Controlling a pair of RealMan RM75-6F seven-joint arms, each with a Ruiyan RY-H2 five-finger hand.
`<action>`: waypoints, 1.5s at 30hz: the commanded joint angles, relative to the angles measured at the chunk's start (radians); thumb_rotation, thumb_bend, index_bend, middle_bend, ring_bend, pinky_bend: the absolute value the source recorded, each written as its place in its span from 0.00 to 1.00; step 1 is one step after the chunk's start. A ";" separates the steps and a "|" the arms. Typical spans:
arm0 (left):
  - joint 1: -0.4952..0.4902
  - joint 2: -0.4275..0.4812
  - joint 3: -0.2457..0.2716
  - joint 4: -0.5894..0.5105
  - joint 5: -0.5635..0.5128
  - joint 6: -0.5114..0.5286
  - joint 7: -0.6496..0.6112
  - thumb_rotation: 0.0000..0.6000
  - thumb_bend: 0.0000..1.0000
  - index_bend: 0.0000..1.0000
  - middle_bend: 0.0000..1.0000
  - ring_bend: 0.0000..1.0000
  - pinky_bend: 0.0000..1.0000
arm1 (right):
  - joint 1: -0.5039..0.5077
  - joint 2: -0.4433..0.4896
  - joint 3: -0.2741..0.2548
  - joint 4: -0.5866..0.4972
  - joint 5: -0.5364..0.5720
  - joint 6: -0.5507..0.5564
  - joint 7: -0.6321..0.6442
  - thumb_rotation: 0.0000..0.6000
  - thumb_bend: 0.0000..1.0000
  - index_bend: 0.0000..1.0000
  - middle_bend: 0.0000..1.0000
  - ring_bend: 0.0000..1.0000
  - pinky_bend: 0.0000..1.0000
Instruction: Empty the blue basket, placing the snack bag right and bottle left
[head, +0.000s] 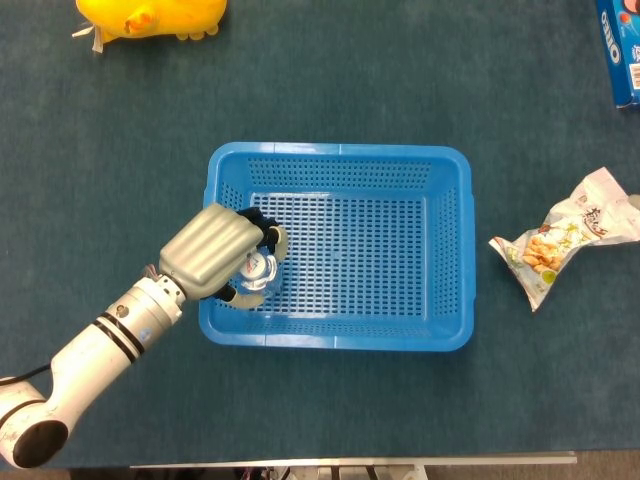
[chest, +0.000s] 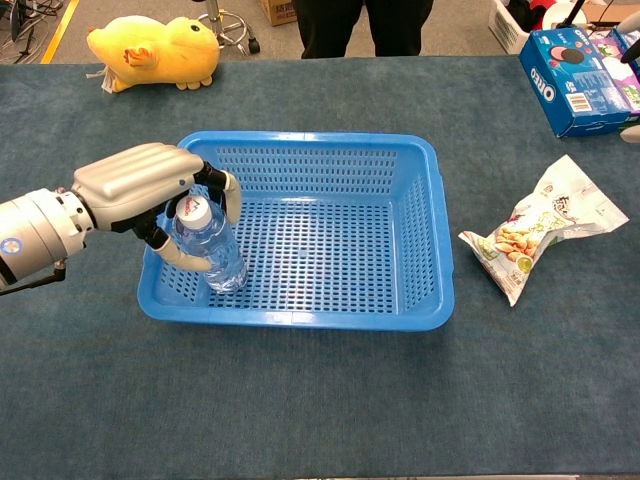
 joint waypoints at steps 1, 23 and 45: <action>-0.002 -0.005 0.002 0.004 -0.008 0.001 0.010 1.00 0.13 0.49 0.48 0.40 0.66 | -0.001 0.000 -0.001 0.003 0.000 -0.002 0.002 1.00 0.00 0.21 0.32 0.36 0.61; -0.011 0.006 0.000 -0.045 -0.021 0.036 0.072 1.00 0.13 0.59 0.58 0.51 0.77 | -0.001 -0.011 0.000 0.017 -0.001 -0.013 0.015 1.00 0.00 0.21 0.32 0.36 0.61; -0.042 0.154 -0.095 -0.200 -0.094 0.130 0.274 1.00 0.13 0.61 0.60 0.54 0.80 | -0.026 -0.005 -0.005 0.026 -0.028 0.003 0.052 1.00 0.00 0.21 0.32 0.36 0.61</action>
